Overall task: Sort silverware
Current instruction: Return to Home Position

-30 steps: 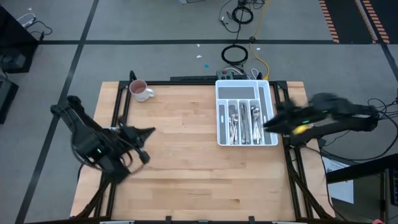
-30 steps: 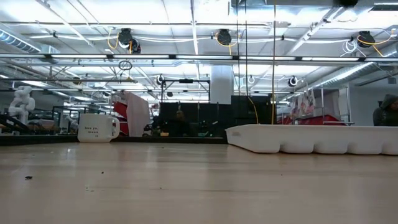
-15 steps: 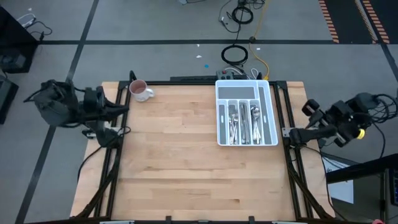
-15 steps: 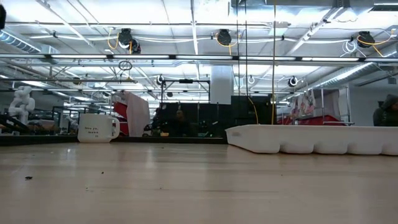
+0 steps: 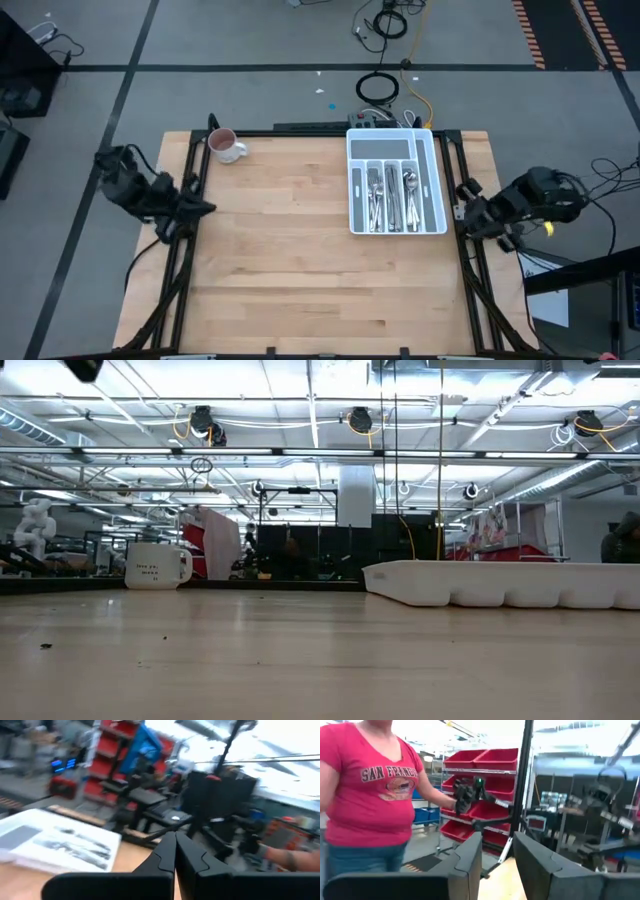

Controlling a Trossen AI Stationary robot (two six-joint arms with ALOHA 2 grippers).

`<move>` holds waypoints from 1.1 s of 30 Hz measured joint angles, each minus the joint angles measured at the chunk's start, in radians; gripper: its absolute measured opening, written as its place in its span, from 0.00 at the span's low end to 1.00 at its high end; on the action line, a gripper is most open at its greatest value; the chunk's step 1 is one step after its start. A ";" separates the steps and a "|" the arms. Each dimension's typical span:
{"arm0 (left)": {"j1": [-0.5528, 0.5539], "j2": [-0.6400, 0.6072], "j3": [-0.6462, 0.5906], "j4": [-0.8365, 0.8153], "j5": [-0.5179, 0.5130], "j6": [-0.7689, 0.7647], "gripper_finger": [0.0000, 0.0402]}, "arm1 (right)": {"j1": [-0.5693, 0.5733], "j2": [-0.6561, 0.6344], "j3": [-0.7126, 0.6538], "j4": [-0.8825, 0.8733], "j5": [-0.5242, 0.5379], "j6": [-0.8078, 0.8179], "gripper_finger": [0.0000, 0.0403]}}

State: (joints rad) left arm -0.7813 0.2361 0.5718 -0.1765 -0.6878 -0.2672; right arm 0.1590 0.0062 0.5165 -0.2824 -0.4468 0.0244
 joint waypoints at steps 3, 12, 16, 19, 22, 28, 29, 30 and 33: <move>0.000 -0.112 -0.161 0.143 0.080 0.074 0.01 | 0.000 -0.003 -0.099 0.123 -0.006 -0.041 0.25; 0.001 -0.234 -0.404 0.257 0.047 0.095 0.01 | 0.000 -0.004 -0.450 0.610 -0.027 0.009 0.25; 0.001 -0.235 -0.465 0.319 -0.031 0.093 0.02 | 0.000 0.000 -0.500 0.644 -0.023 -0.004 0.25; 0.001 -0.235 -0.502 0.330 -0.080 0.090 0.03 | -0.001 -0.002 -0.498 0.629 -0.031 -0.014 0.25; 0.001 -0.236 -0.549 0.335 -0.119 0.053 0.03 | -0.001 -0.002 -0.503 0.561 -0.031 -0.004 0.25; 0.001 -0.231 -0.565 0.229 -0.259 -0.035 0.03 | -0.001 -0.002 -0.503 0.476 -0.027 -0.029 0.25; 0.001 -0.231 -0.565 0.229 -0.272 -0.024 0.03 | -0.001 -0.002 -0.503 0.465 -0.027 -0.036 0.25; 0.001 -0.231 -0.565 0.224 -0.283 -0.014 0.03 | -0.001 -0.002 -0.503 0.450 -0.027 -0.042 0.25; 0.001 -0.231 -0.565 0.222 -0.303 0.007 0.03 | -0.001 -0.002 -0.503 0.398 -0.026 -0.047 0.25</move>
State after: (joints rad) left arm -0.7803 0.0054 0.0069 0.0452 -0.9913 -0.2602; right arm 0.1581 0.0044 0.0139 0.1158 -0.4728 -0.0226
